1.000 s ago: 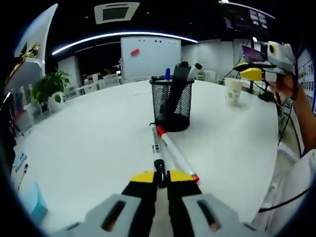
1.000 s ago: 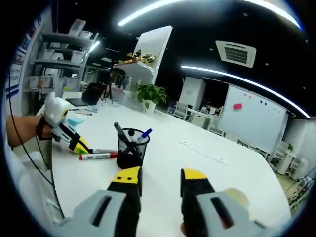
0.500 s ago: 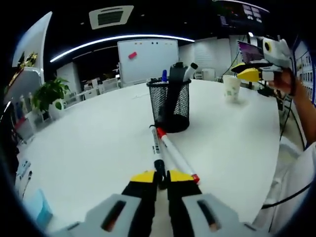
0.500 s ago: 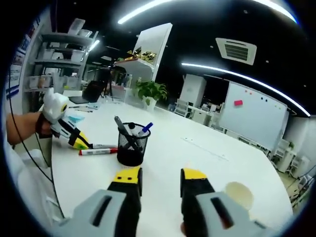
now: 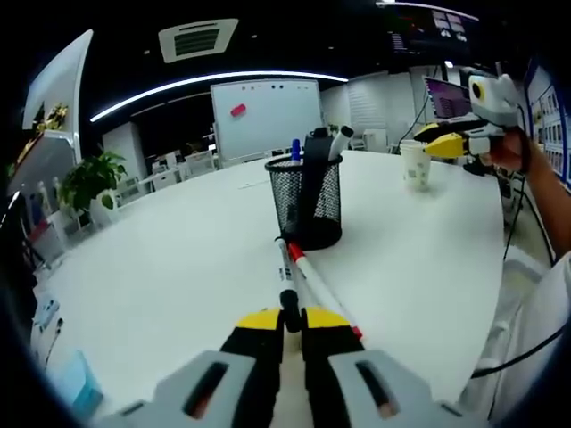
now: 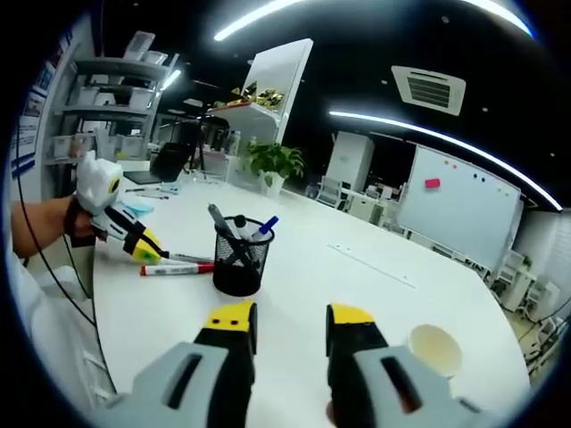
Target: Place the scattered laser pointers and whiteboard markers into the pen holder and stack the scattered paper cups together
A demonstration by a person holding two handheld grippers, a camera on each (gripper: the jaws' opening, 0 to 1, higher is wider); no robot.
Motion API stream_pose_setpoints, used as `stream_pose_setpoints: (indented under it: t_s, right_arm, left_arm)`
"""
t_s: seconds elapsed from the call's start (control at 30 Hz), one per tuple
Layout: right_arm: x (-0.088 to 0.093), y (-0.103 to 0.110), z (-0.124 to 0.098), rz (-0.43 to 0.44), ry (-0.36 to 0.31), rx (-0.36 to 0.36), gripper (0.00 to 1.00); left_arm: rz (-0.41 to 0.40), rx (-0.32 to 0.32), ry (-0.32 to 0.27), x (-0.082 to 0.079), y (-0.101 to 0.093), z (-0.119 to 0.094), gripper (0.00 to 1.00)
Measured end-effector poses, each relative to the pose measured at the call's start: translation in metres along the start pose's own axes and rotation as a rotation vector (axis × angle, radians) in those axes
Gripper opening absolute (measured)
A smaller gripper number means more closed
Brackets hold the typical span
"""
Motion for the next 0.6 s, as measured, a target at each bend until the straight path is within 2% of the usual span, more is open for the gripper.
stream_pose_setpoints:
  t_s: [0.2, 0.6]
  right_arm:
    - [0.001, 0.001, 0.001, 0.001, 0.004, -0.004, 0.31]
    - [-0.004, 0.002, 0.002, -0.014, -0.001, -0.003, 0.31]
  left_arm:
    - [0.034, -0.006, -0.004, -0.002, 0.000, 0.001, 0.09]
    - [0.059, -0.011, -0.066, -0.011, -0.001, -0.004, 0.09]
Point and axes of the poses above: the point that each gripper's makers call its tool centre point, and the gripper's own axes: z roughly forward along the fingers, y roughly to its left, x roughly out of its underside, the point moved 8 cm from there along -z, roughly backward along the fingers, and after that the axes turned 13 degrees about -z, right-handed, at the moved point
